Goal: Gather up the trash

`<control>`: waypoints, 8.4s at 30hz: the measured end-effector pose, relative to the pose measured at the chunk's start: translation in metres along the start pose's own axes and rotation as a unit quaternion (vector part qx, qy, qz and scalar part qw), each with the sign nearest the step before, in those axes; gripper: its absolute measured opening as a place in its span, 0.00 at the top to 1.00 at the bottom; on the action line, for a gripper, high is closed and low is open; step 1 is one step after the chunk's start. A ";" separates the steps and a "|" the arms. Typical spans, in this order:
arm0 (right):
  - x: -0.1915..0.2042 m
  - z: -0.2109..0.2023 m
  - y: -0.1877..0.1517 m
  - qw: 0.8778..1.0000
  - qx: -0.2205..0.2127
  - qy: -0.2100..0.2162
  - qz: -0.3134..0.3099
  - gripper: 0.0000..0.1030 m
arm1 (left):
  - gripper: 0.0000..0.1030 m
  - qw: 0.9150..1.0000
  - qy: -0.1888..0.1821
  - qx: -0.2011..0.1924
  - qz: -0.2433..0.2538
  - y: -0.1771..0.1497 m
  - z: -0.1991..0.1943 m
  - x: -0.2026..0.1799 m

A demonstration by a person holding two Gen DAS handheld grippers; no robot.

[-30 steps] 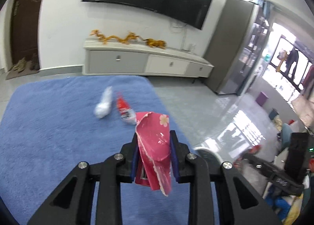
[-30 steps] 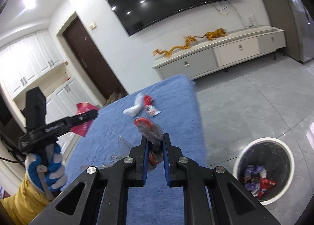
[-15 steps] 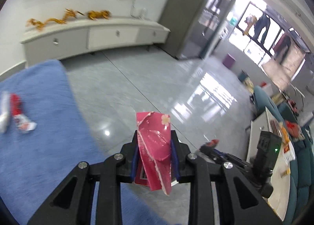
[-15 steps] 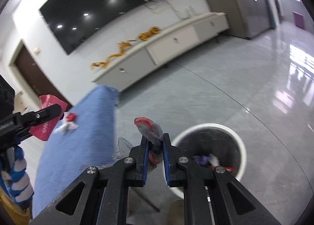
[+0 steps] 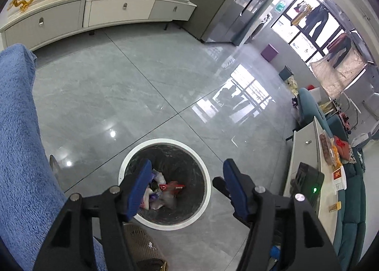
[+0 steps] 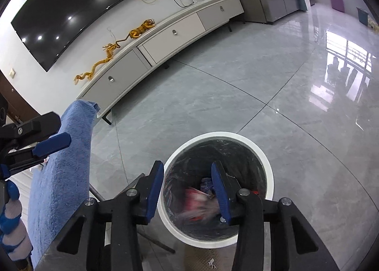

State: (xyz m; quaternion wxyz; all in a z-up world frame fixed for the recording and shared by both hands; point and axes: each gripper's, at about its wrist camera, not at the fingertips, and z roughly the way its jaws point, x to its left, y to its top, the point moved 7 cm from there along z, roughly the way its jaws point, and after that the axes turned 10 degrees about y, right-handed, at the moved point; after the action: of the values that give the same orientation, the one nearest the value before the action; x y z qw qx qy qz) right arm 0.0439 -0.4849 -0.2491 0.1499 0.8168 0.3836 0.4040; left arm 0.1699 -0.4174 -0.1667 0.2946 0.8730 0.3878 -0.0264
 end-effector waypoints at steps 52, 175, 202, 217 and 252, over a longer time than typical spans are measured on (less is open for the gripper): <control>0.302 -0.092 -0.040 0.958 -0.068 0.030 -0.278 0.47 | 0.30 0.907 0.284 -0.290 -0.108 -0.138 -0.323 0.192; 0.112 -0.055 0.001 0.990 -0.040 0.094 -0.092 0.78 | 0.70 0.967 0.186 -0.125 0.120 -0.067 -0.149 0.020; -0.028 0.032 -0.013 0.999 0.032 -0.011 0.025 0.52 | 0.39 0.997 0.066 0.013 0.045 -0.026 0.023 0.002; 0.075 0.000 -0.021 0.995 0.016 -0.024 -0.097 0.36 | 0.39 0.976 0.202 -0.080 0.005 -0.070 -0.091 0.077; 0.291 -0.084 -0.098 0.945 -0.074 -0.005 -0.318 0.03 | 0.19 0.866 0.400 -0.254 -0.159 -0.226 -0.321 0.218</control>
State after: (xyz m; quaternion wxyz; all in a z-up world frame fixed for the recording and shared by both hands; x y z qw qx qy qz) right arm 0.0397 -0.2080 -0.0914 0.3325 0.6411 0.5915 0.3587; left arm 0.1067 0.0172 -0.0733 0.3170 0.6303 0.5994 0.3780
